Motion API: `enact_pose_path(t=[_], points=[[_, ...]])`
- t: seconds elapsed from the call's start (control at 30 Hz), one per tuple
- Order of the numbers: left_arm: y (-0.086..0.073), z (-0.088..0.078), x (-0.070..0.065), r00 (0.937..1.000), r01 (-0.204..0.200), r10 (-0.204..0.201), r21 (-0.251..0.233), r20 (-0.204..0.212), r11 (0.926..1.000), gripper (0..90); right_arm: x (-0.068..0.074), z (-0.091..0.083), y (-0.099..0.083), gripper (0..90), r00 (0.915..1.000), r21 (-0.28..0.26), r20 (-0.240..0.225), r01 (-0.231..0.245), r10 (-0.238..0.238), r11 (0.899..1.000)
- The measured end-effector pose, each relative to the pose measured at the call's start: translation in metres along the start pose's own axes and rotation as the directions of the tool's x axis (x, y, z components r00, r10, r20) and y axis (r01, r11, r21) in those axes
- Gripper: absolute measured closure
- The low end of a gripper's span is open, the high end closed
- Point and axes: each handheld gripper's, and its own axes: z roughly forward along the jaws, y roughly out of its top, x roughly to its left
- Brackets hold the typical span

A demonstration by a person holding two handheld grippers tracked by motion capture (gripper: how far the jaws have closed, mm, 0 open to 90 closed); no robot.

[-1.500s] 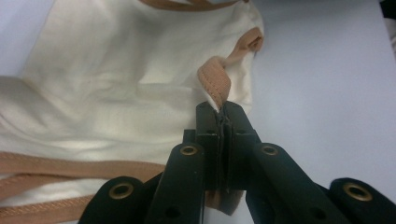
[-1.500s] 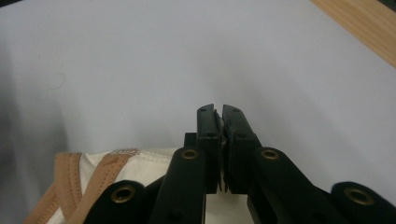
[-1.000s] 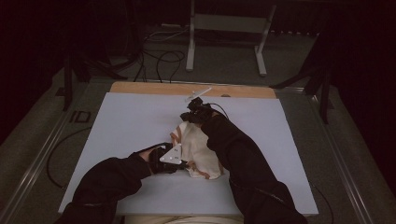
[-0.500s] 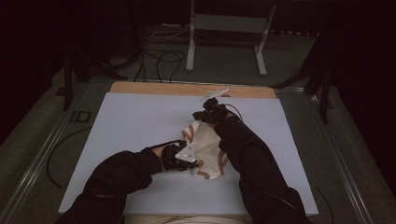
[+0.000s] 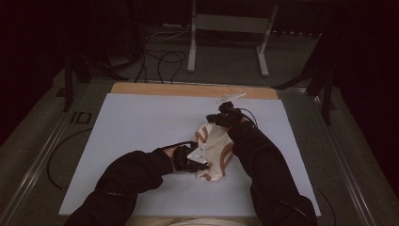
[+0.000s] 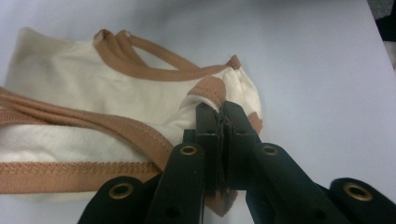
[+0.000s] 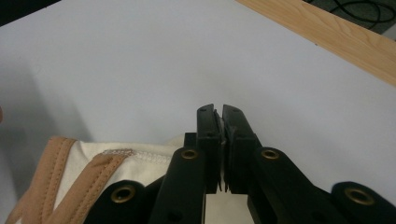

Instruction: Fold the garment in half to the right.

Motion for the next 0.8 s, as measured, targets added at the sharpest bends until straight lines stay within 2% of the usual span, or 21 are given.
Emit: enact_pose_path(t=[0.43, 0.8], points=[[0.014, 0.021, 0.004, 0.9990, -0.019, 0.018, 0.031, 0.041, 0.9993, 87.6, -0.011, -0.011, -0.016, 87.0, 0.9996, -0.003, 0.019, -0.020, 0.021, 1.000], [0.023, 0.031, 0.005, 0.9981, -0.020, 0.018, 0.029, 0.059, 0.9994, 87.5, -0.025, -0.018, -0.032, 87.0, 0.9977, -0.004, 0.040, -0.054, 0.054, 0.999]])
